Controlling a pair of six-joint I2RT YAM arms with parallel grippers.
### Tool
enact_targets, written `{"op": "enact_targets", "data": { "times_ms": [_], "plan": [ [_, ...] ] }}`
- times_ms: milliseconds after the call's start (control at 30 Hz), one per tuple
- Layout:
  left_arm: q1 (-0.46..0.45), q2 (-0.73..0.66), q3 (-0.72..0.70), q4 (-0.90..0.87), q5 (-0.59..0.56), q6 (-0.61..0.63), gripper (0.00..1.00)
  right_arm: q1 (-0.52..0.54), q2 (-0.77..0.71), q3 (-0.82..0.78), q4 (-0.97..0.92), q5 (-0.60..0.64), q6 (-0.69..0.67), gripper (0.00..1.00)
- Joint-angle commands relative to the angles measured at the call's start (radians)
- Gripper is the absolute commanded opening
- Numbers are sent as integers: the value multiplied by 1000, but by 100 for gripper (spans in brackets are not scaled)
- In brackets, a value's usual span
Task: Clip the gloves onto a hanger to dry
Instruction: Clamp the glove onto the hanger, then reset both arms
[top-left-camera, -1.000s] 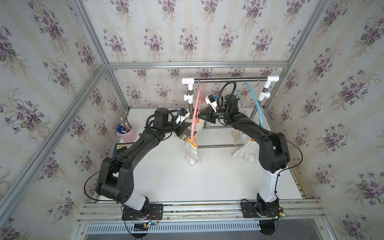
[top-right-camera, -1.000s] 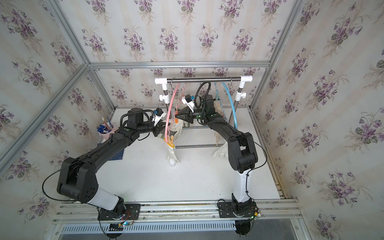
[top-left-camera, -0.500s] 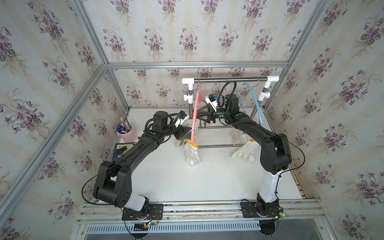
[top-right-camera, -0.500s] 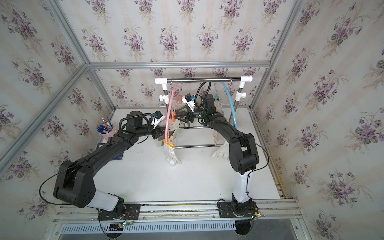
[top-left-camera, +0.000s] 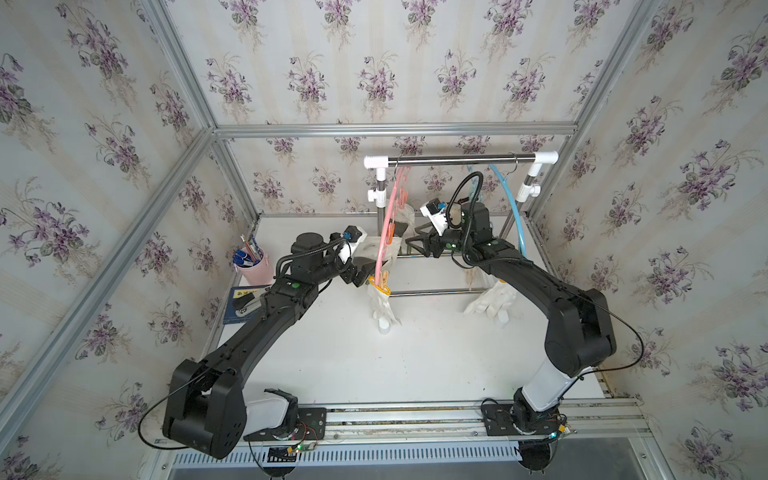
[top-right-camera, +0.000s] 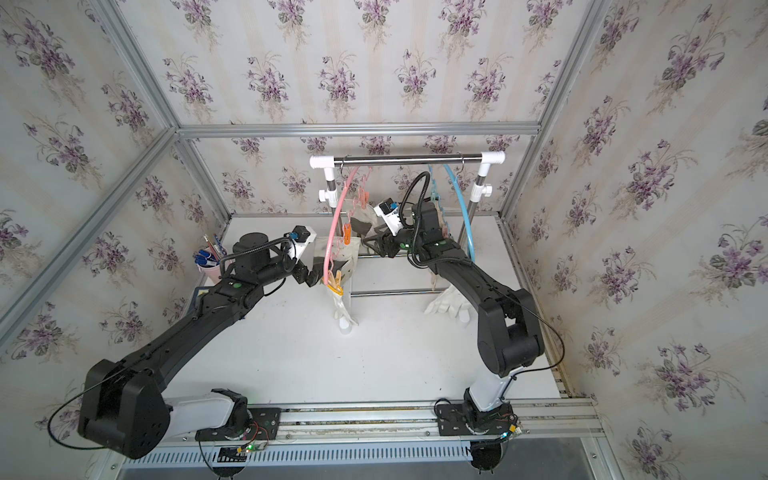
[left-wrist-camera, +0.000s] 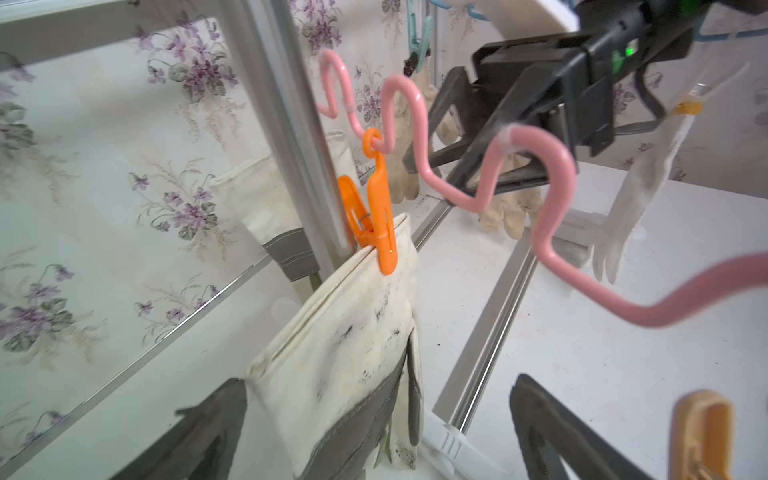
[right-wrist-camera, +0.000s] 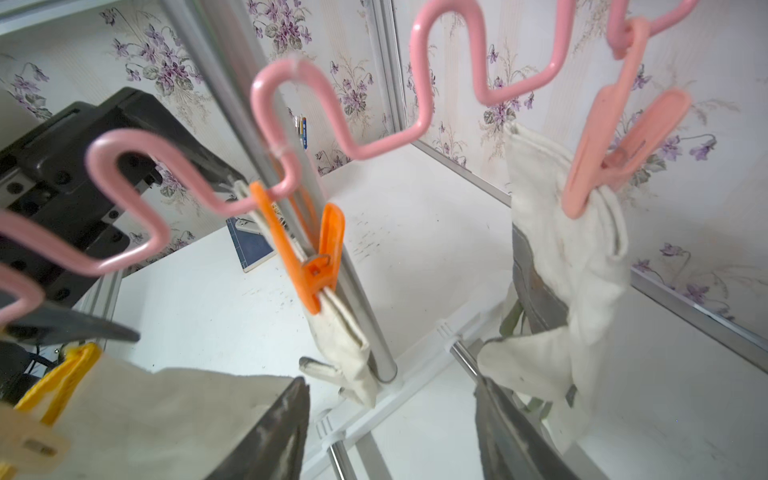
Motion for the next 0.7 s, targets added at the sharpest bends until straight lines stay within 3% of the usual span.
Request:
{"op": "enact_targets", "data": {
  "times_ms": [0, 333, 433, 567, 667],
  "plan": [
    [5, -87, -55, 62, -178, -50, 100, 12, -88, -56, -9, 63, -32, 64],
    [22, -403, -159, -135, -662, -101, 100, 26, -492, -185, -77, 190, -46, 63],
    [36, -482, -184, -163, -717, -133, 100, 25, -619, -186, -76, 378, -13, 61],
    [53, -525, -185, -209, -689, -178, 100, 8, -724, -172, -129, 679, -13, 58],
    [57, -513, -176, -229, -685, -226, 100, -38, -762, -194, -155, 828, 17, 58]
  ]
}}
